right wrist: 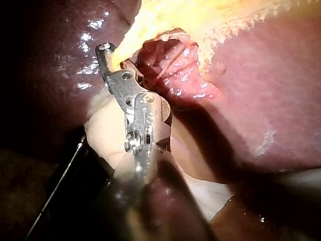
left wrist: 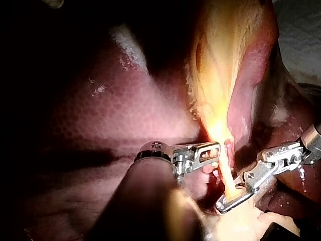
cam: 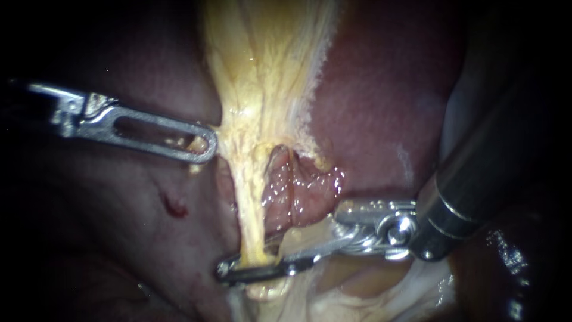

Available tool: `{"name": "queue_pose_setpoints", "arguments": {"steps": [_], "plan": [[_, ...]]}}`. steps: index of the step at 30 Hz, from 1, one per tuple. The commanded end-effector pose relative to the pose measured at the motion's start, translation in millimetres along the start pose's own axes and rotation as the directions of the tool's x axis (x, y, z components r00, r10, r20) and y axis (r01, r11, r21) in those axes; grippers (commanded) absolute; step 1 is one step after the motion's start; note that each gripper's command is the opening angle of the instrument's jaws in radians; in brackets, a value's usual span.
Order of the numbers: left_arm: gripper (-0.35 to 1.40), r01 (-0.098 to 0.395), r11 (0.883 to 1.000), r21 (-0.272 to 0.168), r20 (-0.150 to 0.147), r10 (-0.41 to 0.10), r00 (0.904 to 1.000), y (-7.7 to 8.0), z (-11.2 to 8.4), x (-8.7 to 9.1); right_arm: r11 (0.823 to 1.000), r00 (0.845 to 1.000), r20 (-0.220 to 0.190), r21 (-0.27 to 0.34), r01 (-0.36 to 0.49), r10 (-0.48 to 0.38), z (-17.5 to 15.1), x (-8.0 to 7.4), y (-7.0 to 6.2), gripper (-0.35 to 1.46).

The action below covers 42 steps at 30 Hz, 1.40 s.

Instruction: Going back second clip left tube

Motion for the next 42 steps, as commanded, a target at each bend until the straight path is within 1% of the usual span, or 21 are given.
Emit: {"name": "queue_pose_setpoints", "arguments": {"steps": [1, 13, 25, 28, 31, 32, 34, 36, 38, 42], "plan": [[-0.35, -0.001, 1.0, 0.001, -0.001, 0.001, 1.0, 0.0, 0.0, 0.0, 1.0, 1.0, 0.0, -0.001, 0.0, 0.0, 0.0, 0.0, 0.0, -0.35], [-0.35, 0.0, 1.0, 0.001, -0.001, 0.0, 1.0, 0.0, -0.1, -0.1, 1.0, 1.0, 0.0, 0.0, 0.005, -0.005, -0.1, 0.0, 0.1, -0.35], [-0.35, 0.0, 1.0, 0.002, -0.002, 0.0, 1.0, 0.0, -0.1, -0.2, 1.0, 1.0, -0.009, 0.002, 0.006, -0.006, 0.0, 0.0, 0.1, -0.35], [-0.35, 0.0, 1.0, 0.002, -0.002, 0.0, 1.0, 0.0, -0.1, -0.2, 1.0, 1.0, -0.017, 0.004, 0.012, -0.012, 0.0, 0.0, 0.1, -0.34], [-0.35, 0.0, 1.0, 0.002, -0.002, 0.0, 1.0, 0.0, -0.1, -0.2, 1.0, 0.999, -0.025, 0.006, 0.025, -0.025, 0.1, 0.0, 0.1, -0.1], [-0.35, 0.0, 1.0, 0.002, -0.002, 0.0, 1.0, 0.0, -0.1, -0.2, 0.999, 0.999, -0.031, 0.007, 0.031, -0.031, 0.1, -0.1, 0.1, 0.01], [-0.35, 0.0, 1.0, 0.002, -0.002, 0.0, 1.0, 0.0, -0.1, -0.2, 0.999, 0.998, -0.048, 0.01, 0.038, -0.038, 0.2, -0.1, 0.2, 0.14], [-0.35, 0.0, 1.0, 0.002, -0.002, 0.0, 1.0, 0.0, -0.1, -0.2, 0.999, 0.997, -0.057, 0.007, 0.045, -0.044, 0.4, 0.0, 0.3, 0.24], [-0.35, 0.0, 1.0, 0.002, -0.002, 0.0, 1.0, 0.0, -0.1, -0.2, 0.999, 0.996, -0.076, -0.009, 0.05, -0.05, 0.5, 0.0, 0.4, 0.35], [-0.35, 0.0, 1.0, 0.001, -0.001, 0.0, 1.0, 0.0, -0.1, -0.2, 0.997, 0.991, -0.108, -0.032, 0.071, -0.074, 0.6, 0.0, 0.6, 0.42]]}}
